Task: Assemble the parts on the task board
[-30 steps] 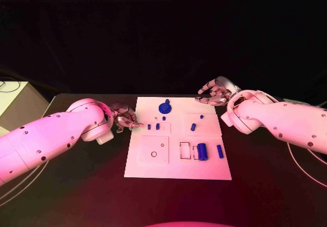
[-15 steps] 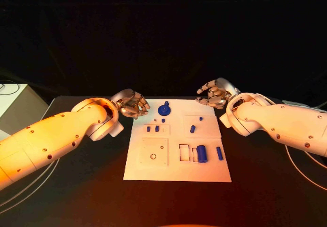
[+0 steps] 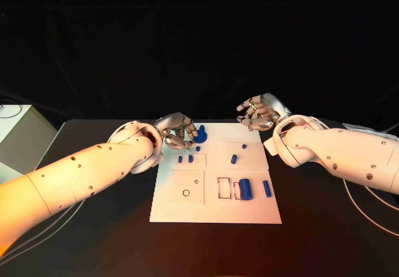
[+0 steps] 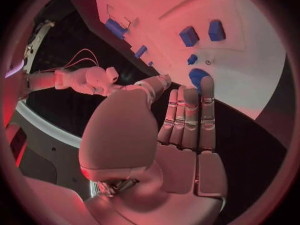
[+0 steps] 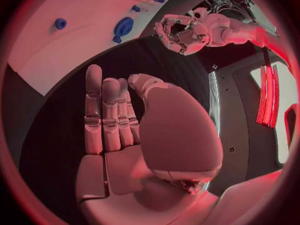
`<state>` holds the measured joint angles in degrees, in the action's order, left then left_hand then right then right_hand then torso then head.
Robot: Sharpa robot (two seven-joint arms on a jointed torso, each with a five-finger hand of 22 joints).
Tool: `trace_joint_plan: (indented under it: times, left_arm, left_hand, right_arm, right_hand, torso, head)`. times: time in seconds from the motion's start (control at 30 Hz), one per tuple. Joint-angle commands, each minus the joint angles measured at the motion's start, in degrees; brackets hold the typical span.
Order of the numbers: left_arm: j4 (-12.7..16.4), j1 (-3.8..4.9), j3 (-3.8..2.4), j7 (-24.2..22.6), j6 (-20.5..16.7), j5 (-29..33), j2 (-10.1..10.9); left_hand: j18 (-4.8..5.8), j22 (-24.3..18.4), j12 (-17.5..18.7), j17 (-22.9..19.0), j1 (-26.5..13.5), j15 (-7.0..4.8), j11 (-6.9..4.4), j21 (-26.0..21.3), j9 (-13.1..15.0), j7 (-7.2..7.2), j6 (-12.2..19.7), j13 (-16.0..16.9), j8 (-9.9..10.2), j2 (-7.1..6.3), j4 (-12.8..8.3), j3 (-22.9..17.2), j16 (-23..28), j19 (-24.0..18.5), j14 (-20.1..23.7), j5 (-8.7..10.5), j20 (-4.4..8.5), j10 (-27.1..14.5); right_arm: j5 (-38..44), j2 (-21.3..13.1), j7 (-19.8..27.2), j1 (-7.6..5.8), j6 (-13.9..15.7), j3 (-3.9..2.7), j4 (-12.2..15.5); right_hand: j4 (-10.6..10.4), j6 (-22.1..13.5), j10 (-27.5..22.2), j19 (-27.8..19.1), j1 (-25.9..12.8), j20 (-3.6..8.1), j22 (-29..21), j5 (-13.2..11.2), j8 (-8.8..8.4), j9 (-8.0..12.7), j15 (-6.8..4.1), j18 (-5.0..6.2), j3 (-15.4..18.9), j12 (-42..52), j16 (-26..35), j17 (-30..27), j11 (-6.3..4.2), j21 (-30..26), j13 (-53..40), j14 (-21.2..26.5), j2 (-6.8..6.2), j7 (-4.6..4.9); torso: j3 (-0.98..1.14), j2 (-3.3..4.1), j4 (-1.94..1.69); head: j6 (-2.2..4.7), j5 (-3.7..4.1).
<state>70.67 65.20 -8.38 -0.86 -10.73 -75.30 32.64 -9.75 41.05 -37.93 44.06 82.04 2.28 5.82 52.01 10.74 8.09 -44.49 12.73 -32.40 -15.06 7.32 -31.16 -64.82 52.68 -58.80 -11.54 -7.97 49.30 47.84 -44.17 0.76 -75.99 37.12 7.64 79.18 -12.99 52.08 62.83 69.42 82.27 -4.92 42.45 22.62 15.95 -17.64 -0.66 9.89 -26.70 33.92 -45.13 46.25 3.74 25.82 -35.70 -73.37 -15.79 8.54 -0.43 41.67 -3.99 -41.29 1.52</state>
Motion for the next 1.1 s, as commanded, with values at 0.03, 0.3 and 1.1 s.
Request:
trace_joint_plan:
  times: [0.03, 0.3, 1.1]
  left_arm:
    - [-1.77, 0.37, 0.53, -1.73, 0.46, -7.62, -1.53]
    - [-4.92, 0.79, 1.47, 0.31, 2.37, -11.51, -4.57]
    - [-10.14, 1.04, 2.25, 3.73, 5.35, -14.66, -8.81]
  left_hand:
    - [-0.76, 0.64, 0.41, 2.49, 0.02, 0.03, 0.15, 0.8, -0.2, 0.15, -0.71, -0.41, 0.81, -0.18, -0.14, 0.07, -2.56, 0.66, -2.08, -0.05, -0.04, 0.56]
    - [-0.7, 1.75, 1.34, 4.72, -1.13, 0.27, 0.4, 2.19, -0.45, -0.01, -0.86, -1.11, 2.47, -1.18, 0.29, 0.98, -5.98, 1.07, -3.88, 0.09, -0.2, -0.37]
    - [-0.43, 4.73, 3.88, 5.42, -0.6, 1.09, 1.32, 5.02, -0.46, 0.34, -2.36, -2.69, 4.42, -1.03, -0.01, 0.71, -9.48, 1.66, -4.69, -0.12, -0.91, -1.24]
  right_arm:
    - [-1.77, 0.16, 3.65, 0.04, 1.58, 0.0, 0.07]
    - [-2.98, 0.45, 6.32, 0.04, 3.1, 0.0, 0.25]
    - [-8.18, 0.89, 14.85, -0.03, 6.44, -0.02, 0.49]
  right_hand:
    - [0.76, -0.74, -0.4, -0.44, -0.8, -0.39, -1.28, 0.11, -0.45, 0.2, 0.3, 0.48, -0.01, -1.76, 3.57, -1.17, 0.26, -1.67, 1.79, 0.98, -0.18, 0.62]
    - [2.76, -1.07, 0.11, -2.15, -1.12, -1.27, -4.62, 0.62, -0.49, 0.29, 1.2, 0.46, -0.16, -8.46, 13.51, -2.97, 1.11, -5.95, 9.43, 1.8, 0.41, 1.3]
    - [5.98, -0.97, 2.07, -7.16, -2.7, -3.9, -11.98, 1.74, -2.51, 1.6, 3.96, 0.34, -2.2, -21.47, 33.25, -12.57, 3.41, -14.02, 26.06, 3.44, 1.19, 3.05]
  torso:
    - [-0.03, 0.02, -0.05]
    - [0.07, 0.09, 0.08]
    - [-0.01, 0.12, 0.0]
  head:
    - [0.12, 0.3]
    - [0.27, 0.32]
    - [-0.09, 0.9]
